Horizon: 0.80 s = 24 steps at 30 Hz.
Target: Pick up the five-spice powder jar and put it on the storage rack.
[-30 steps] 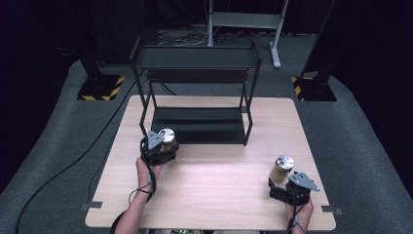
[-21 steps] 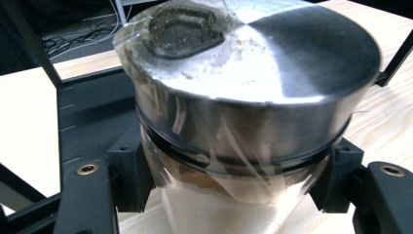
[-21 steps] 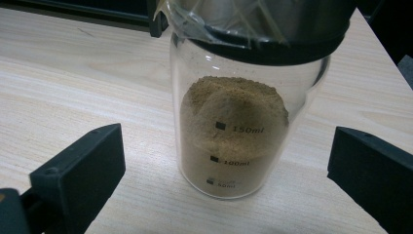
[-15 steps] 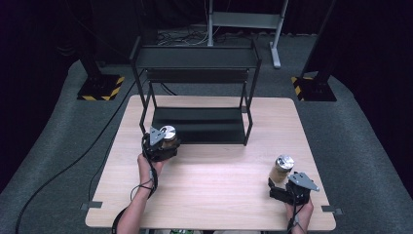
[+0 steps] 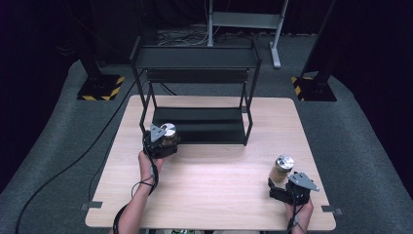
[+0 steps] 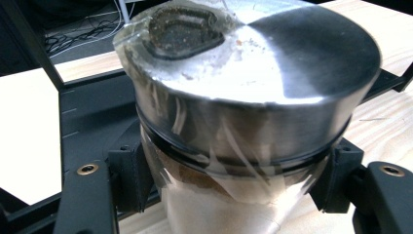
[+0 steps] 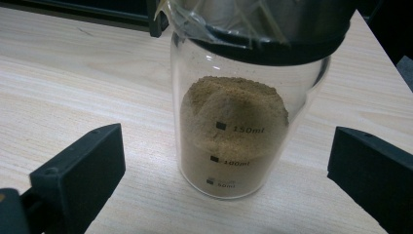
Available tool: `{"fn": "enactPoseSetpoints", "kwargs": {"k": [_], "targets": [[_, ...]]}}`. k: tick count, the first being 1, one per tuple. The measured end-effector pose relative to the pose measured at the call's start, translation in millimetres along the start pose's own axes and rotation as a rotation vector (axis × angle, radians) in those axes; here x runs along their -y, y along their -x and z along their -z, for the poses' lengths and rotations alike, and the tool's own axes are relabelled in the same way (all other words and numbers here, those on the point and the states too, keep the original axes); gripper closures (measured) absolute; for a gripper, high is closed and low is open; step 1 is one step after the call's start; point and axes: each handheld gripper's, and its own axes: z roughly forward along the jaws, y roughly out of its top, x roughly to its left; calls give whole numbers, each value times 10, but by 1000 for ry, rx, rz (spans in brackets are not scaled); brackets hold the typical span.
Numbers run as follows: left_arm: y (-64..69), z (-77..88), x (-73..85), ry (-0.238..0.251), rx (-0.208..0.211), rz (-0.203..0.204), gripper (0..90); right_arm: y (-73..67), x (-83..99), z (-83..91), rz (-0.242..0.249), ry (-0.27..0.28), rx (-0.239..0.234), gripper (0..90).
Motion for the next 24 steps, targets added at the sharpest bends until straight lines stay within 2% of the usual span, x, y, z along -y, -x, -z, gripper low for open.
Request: {"fn": "enactPoseSetpoints", "kwargs": {"k": [16,24], "targets": [[-34,-107,-67,-10,-3,-2,311,6,3,1,-2,1,-2,0],[-46,-152,-87,-9,-5,10,310,5,5,2,-1,3,-2,0]]}}
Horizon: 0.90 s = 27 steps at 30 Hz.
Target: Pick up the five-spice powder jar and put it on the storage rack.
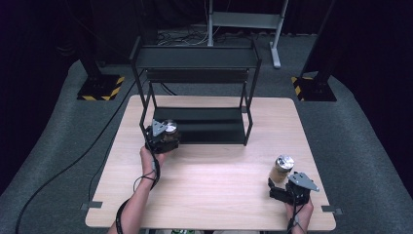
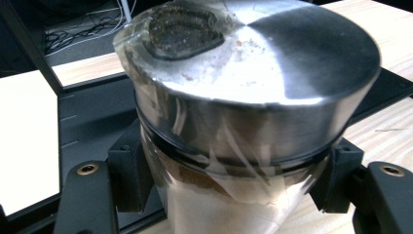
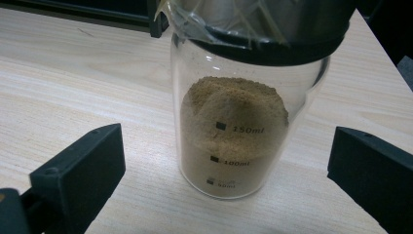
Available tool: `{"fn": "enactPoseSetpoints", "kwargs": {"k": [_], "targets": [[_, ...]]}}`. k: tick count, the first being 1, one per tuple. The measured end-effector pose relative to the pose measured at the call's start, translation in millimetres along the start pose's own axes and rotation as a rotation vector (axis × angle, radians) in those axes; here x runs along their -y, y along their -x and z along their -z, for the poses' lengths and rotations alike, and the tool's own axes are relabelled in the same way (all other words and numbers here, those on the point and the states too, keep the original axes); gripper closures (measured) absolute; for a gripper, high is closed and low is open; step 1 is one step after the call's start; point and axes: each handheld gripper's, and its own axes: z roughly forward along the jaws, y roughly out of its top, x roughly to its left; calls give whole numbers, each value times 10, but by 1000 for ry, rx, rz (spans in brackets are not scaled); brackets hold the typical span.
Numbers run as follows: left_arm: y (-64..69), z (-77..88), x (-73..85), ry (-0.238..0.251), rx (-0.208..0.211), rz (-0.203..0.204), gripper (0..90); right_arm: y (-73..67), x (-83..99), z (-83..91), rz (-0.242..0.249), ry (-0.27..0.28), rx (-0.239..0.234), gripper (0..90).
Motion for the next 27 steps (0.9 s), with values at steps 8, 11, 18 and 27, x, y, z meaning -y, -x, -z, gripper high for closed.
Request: {"fn": "enactPoseSetpoints", "kwargs": {"k": [8,11,18,27], "targets": [[-7,-59,-48,-5,-1,-2,311,1,-1,-1,0,-1,-1,0],[-7,-83,-70,-4,-3,-1,311,-2,0,0,1,0,0,0],[-12,-140,-109,-10,-5,-3,311,-1,-1,-1,1,-1,-1,0],[-16,-212,-154,-21,-12,-8,311,0,-4,-2,2,-2,-2,0]]}}
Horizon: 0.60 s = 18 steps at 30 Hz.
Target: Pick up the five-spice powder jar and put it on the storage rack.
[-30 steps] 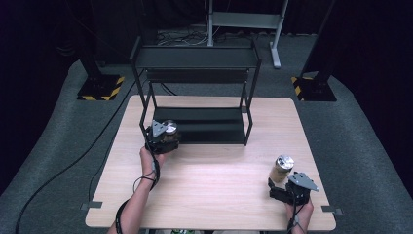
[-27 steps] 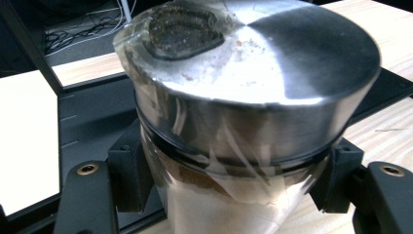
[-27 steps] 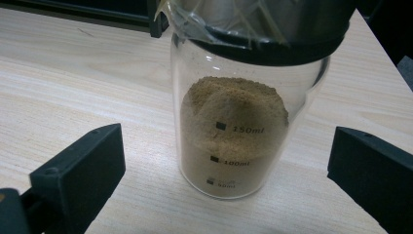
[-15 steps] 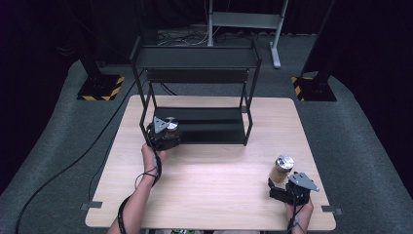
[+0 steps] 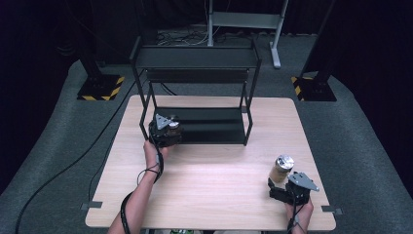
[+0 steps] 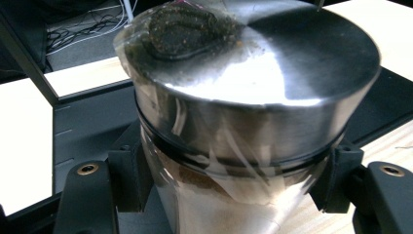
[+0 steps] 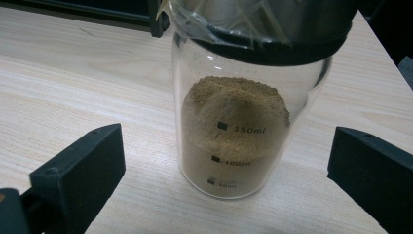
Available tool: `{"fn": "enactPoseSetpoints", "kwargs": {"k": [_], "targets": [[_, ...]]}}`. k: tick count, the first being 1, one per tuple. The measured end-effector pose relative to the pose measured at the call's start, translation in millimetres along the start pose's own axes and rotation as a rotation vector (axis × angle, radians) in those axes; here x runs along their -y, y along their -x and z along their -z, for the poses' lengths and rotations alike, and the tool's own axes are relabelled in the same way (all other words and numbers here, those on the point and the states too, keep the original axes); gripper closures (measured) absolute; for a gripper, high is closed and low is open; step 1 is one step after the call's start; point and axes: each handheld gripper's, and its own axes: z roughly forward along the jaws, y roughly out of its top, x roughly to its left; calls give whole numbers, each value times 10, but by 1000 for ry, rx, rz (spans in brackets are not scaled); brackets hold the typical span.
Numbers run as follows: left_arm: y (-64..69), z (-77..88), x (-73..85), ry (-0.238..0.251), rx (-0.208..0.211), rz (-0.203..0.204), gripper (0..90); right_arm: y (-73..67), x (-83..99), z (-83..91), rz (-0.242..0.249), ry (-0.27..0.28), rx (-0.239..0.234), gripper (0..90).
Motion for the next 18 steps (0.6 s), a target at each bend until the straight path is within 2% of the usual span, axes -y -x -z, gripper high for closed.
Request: {"fn": "enactPoseSetpoints", "kwargs": {"k": [7,18], "targets": [[0,-54,-24,7,-2,3,311,2,-1,-1,0,-1,-1,0],[-27,-176,-14,9,-6,29,310,4,-5,-3,2,-2,-3,0]]}}
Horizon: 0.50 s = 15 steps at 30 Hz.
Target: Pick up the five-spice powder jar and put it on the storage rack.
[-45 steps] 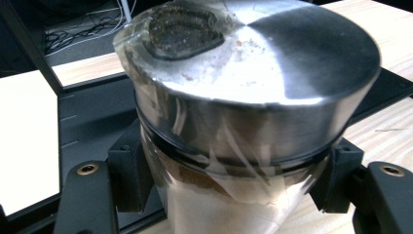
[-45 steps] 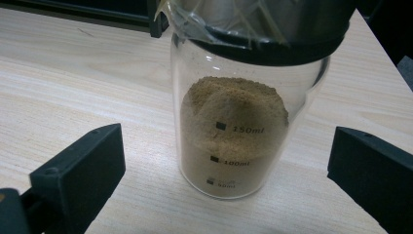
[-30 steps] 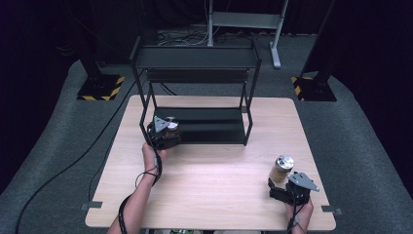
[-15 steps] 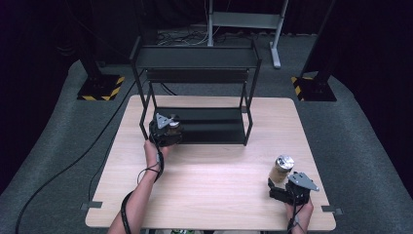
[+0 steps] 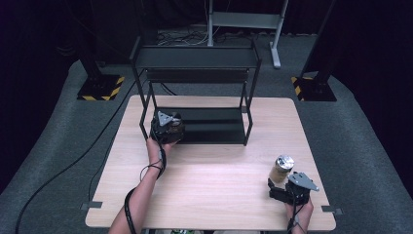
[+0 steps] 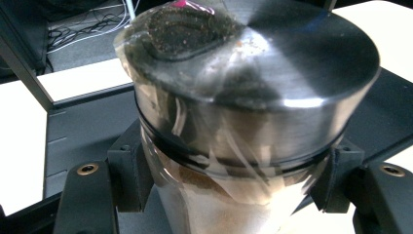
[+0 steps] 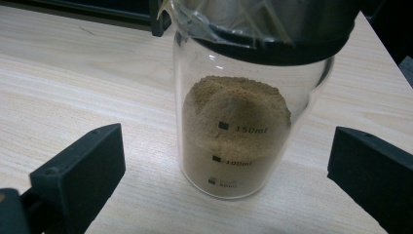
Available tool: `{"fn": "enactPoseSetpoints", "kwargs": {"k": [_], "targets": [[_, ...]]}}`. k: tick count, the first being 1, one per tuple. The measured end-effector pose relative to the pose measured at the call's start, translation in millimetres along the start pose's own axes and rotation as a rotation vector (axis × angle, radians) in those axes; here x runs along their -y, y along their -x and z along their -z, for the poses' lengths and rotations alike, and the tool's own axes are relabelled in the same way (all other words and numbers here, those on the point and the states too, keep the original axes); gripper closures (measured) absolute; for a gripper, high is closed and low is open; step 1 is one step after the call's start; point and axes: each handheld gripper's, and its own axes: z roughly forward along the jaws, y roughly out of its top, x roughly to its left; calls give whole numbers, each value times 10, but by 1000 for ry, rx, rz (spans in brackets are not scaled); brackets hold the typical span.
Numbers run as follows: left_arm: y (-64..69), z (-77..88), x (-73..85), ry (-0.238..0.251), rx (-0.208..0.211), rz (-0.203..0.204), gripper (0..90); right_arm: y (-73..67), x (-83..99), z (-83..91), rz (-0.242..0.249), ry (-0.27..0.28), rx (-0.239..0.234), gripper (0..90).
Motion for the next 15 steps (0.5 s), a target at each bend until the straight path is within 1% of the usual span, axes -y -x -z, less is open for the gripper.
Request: {"fn": "enactPoseSetpoints", "kwargs": {"k": [6,11,15], "targets": [[-18,-66,6,-7,-9,22,311,-1,-1,0,0,0,0,0],[-4,-96,12,6,-17,23,311,-1,0,1,0,0,0,0],[13,-129,16,14,-22,15,311,-3,1,1,1,0,1,0]]}}
